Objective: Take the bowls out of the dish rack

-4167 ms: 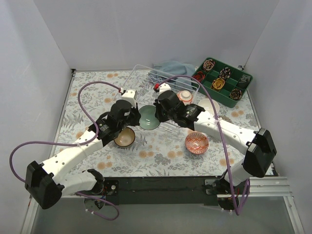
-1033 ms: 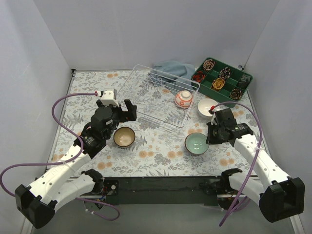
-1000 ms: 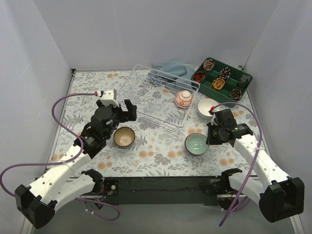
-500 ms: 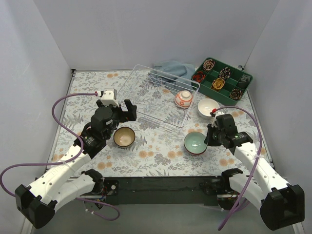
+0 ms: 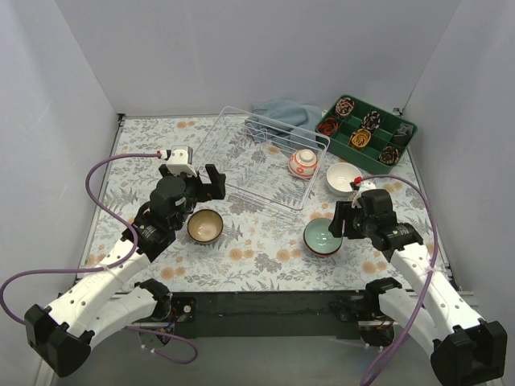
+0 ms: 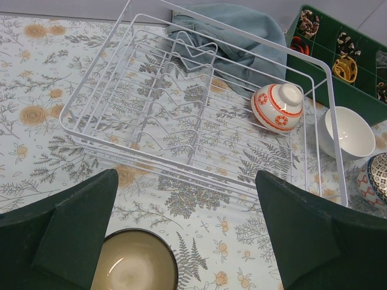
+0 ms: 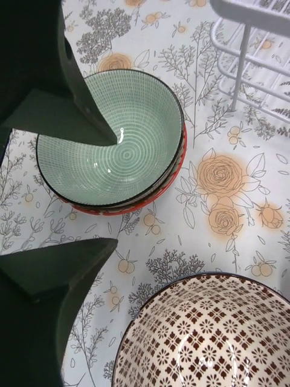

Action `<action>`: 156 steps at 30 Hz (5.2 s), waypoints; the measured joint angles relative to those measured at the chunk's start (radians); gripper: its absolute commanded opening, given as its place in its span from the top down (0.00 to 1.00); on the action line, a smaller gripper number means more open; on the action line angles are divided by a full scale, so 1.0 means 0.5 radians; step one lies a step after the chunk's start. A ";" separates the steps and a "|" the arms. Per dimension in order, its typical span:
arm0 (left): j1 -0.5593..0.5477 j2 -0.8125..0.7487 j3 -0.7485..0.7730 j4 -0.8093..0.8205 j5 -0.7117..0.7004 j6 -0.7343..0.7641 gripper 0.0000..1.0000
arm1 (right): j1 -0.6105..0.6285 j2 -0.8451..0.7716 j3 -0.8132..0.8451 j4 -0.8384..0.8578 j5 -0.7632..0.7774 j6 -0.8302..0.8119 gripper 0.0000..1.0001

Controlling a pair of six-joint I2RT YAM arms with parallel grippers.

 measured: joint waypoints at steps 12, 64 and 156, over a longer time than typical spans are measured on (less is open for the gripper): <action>0.002 0.000 0.000 0.000 -0.002 0.000 0.02 | 0.029 0.249 0.773 -0.095 -0.034 -0.215 0.15; 0.102 -0.082 -0.026 0.014 -0.146 -0.001 0.02 | 0.725 2.907 2.375 0.228 1.837 -0.839 0.08; 0.130 0.153 -0.395 0.761 1.137 -0.083 0.45 | 0.776 0.630 0.280 2.116 -0.756 0.953 0.69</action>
